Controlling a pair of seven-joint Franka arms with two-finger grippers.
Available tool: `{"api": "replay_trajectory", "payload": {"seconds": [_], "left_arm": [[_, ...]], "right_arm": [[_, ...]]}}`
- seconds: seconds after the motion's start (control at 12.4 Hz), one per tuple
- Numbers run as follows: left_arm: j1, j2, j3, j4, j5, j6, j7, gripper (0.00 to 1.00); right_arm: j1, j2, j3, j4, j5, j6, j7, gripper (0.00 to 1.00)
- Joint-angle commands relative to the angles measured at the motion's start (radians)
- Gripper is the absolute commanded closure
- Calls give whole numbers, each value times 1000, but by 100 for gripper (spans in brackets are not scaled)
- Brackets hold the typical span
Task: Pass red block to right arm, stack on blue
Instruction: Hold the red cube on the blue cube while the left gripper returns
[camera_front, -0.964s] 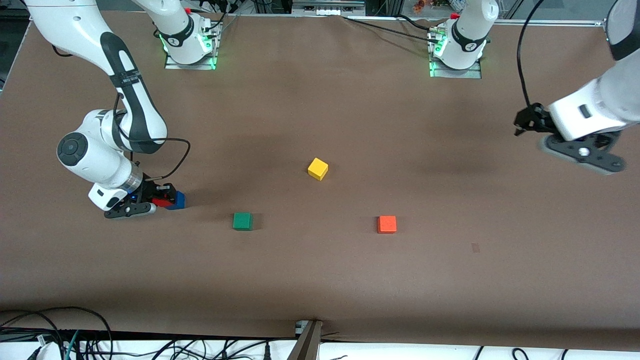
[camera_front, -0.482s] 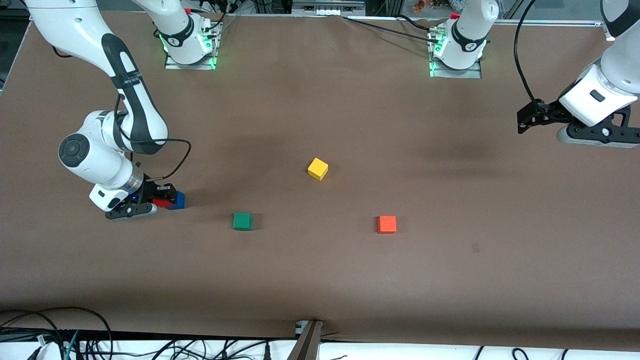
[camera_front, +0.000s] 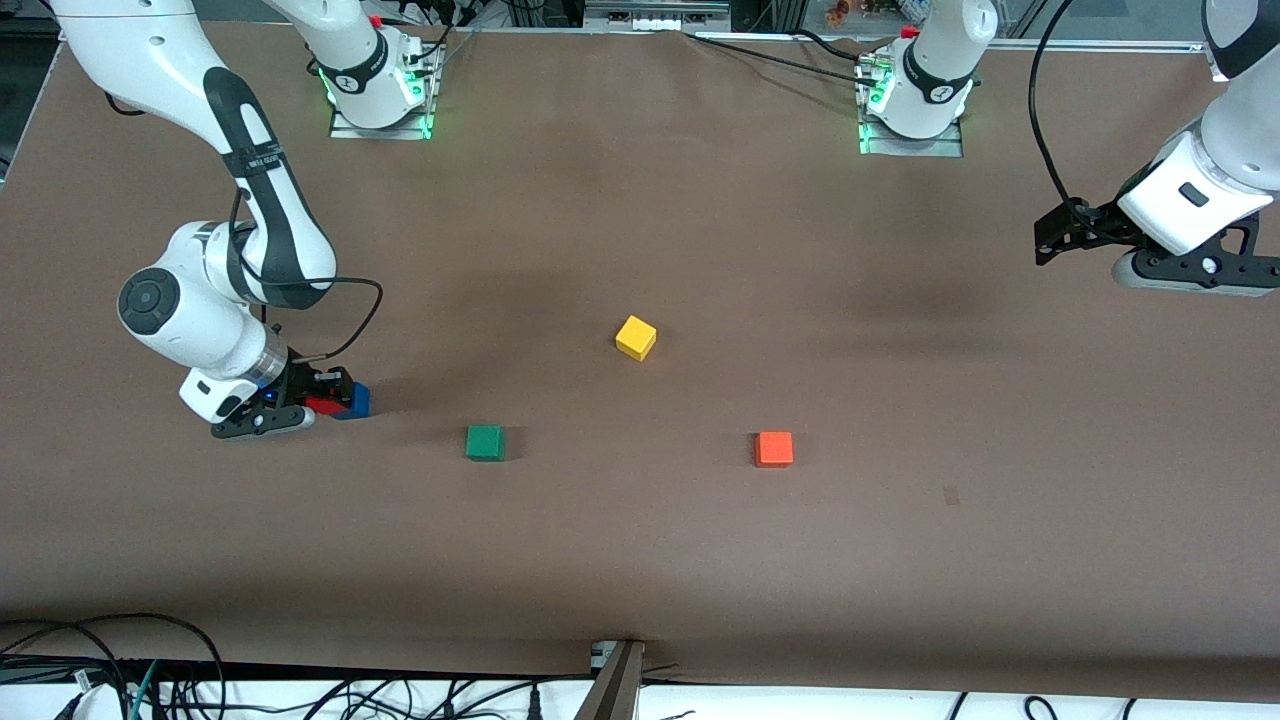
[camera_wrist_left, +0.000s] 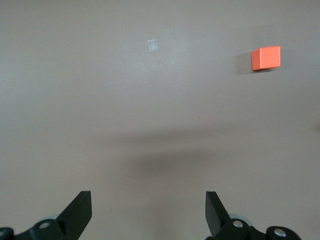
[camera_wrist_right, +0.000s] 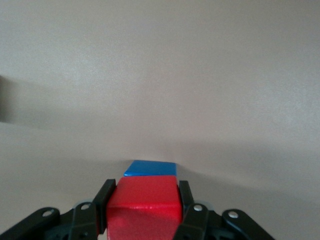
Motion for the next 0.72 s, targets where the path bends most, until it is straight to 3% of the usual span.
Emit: {"api": "replay_trajectory", "payload": {"seconds": [0.0, 0.48, 0.64], "left_arm": [[-8, 26, -1, 49, -6, -16, -10, 0], [-17, 33, -1, 72, -17, -21, -27, 0], [-16, 44, -2, 75, -17, -19, -14, 0]], "right_arm": [[3, 14, 1, 17, -17, -9, 19, 100], [3, 21, 1, 17, -16, -9, 20, 100], [0, 21, 1, 18, -14, -9, 20, 67]]}}
